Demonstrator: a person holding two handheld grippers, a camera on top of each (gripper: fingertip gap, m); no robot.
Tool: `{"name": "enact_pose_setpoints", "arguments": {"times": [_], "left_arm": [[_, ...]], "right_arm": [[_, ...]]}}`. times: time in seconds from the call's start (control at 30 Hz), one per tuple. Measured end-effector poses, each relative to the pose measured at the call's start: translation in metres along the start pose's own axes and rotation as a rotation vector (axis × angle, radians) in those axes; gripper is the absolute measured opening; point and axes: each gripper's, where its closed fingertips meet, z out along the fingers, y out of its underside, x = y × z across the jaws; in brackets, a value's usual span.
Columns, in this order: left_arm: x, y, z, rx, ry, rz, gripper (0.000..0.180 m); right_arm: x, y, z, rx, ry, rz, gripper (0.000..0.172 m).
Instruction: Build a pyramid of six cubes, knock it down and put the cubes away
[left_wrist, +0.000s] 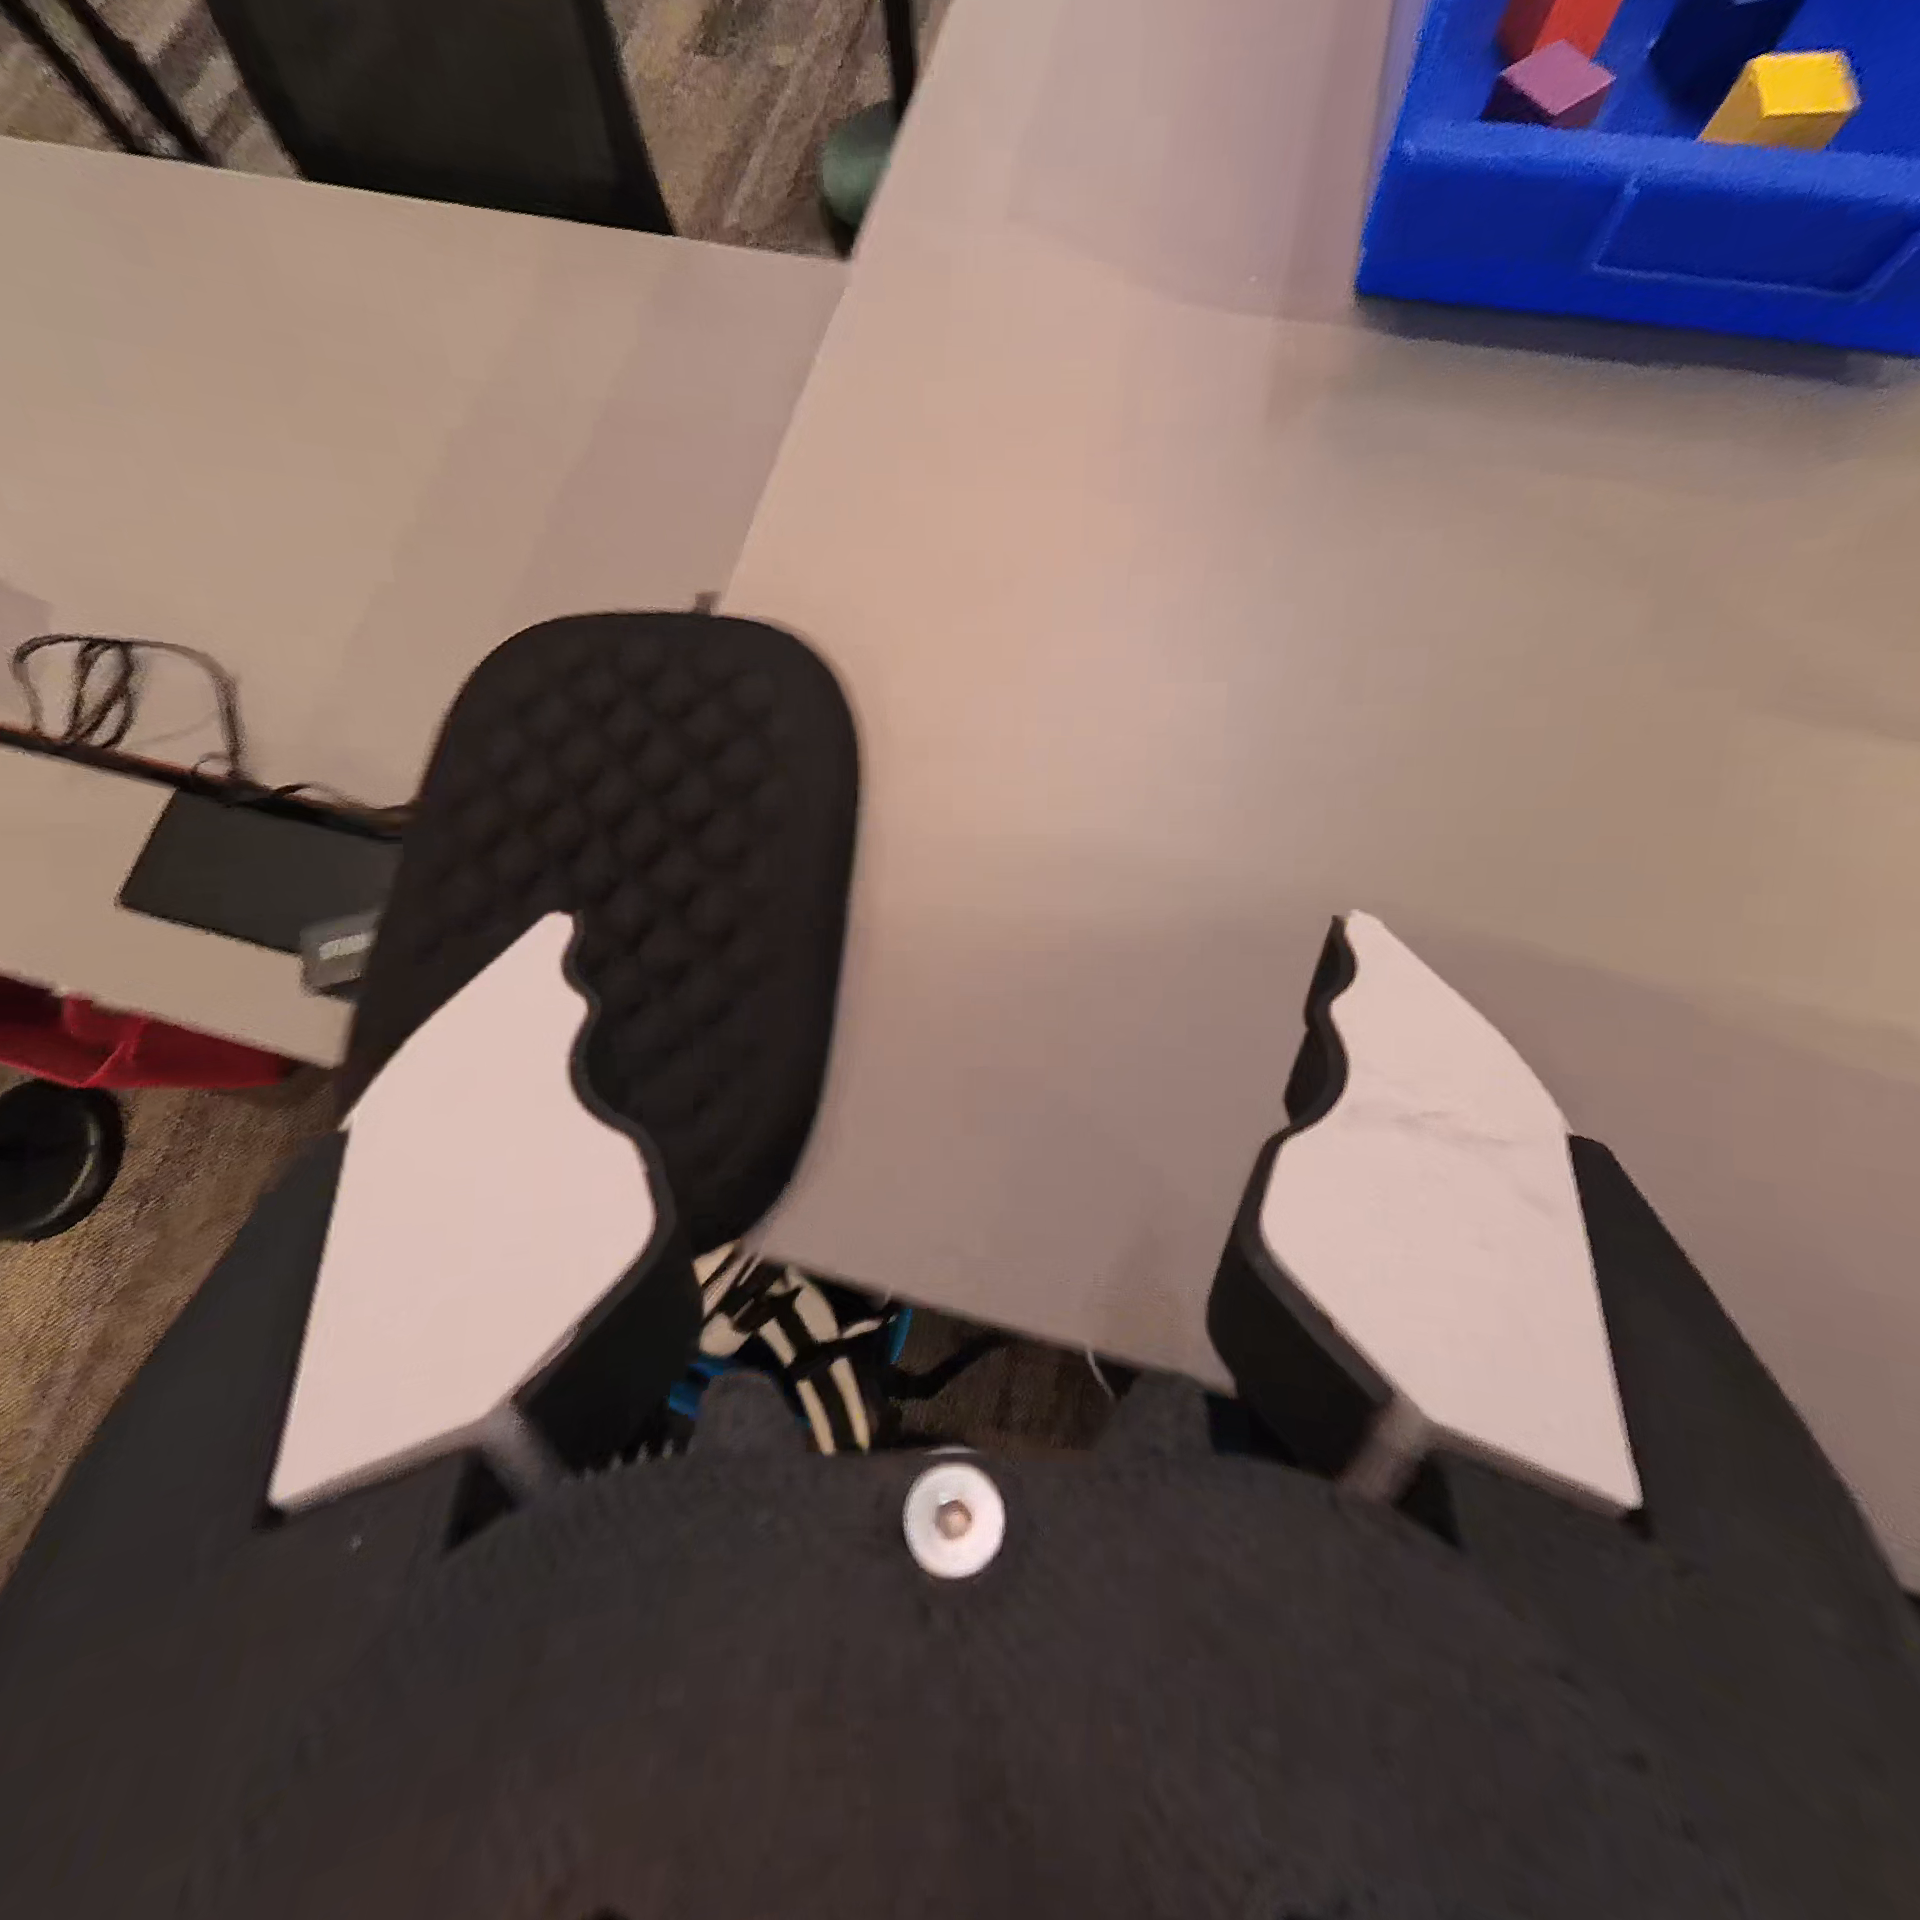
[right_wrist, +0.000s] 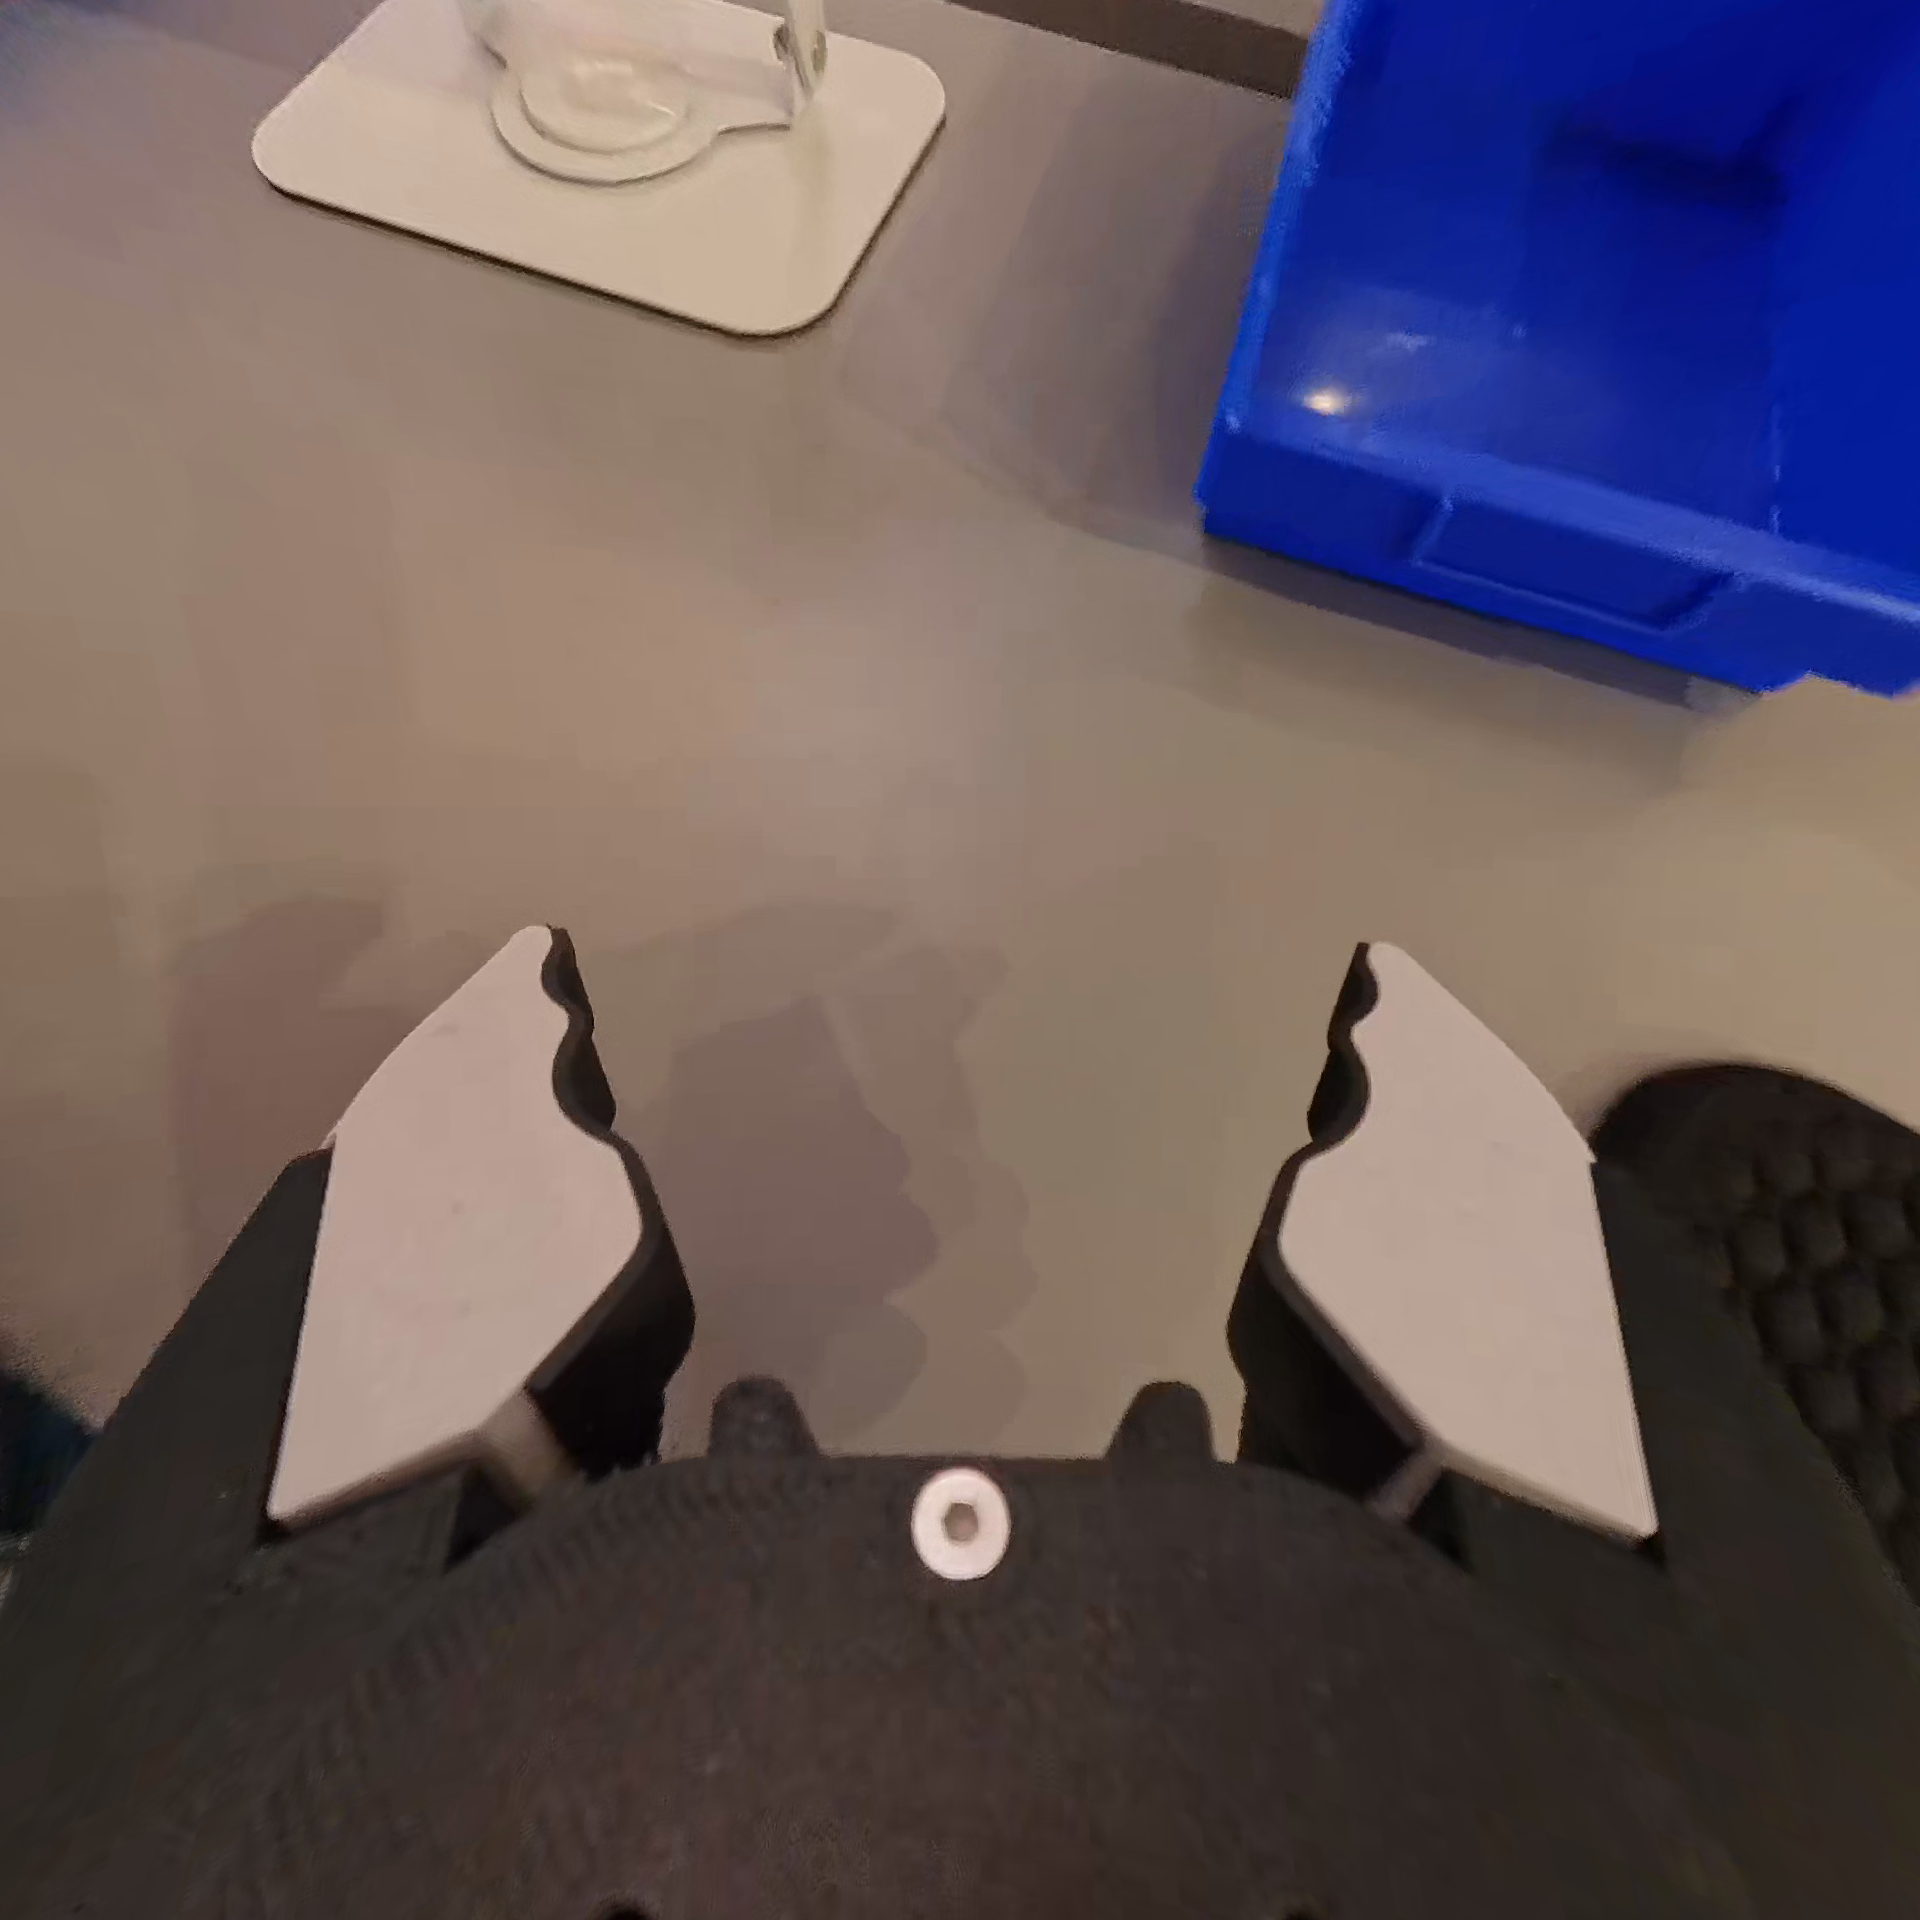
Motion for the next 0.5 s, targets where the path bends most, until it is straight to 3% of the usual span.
{"name": "enact_pose_setpoints", "arguments": {"times": [0.23, 0.5], "left_arm": [[0.112, -0.045, 0.072, 0.034, 0.222, 0.09, 0.13], [0.204, -0.057, 0.136, -0.103, 0.364, 0.167, 0.131]], "right_arm": [[-0.029, -0.038, 0.082, 0.04, -0.083, -0.038, 0.139], [-0.031, -0.051, 0.146, -0.029, -0.121, -0.066, 0.137]]}}
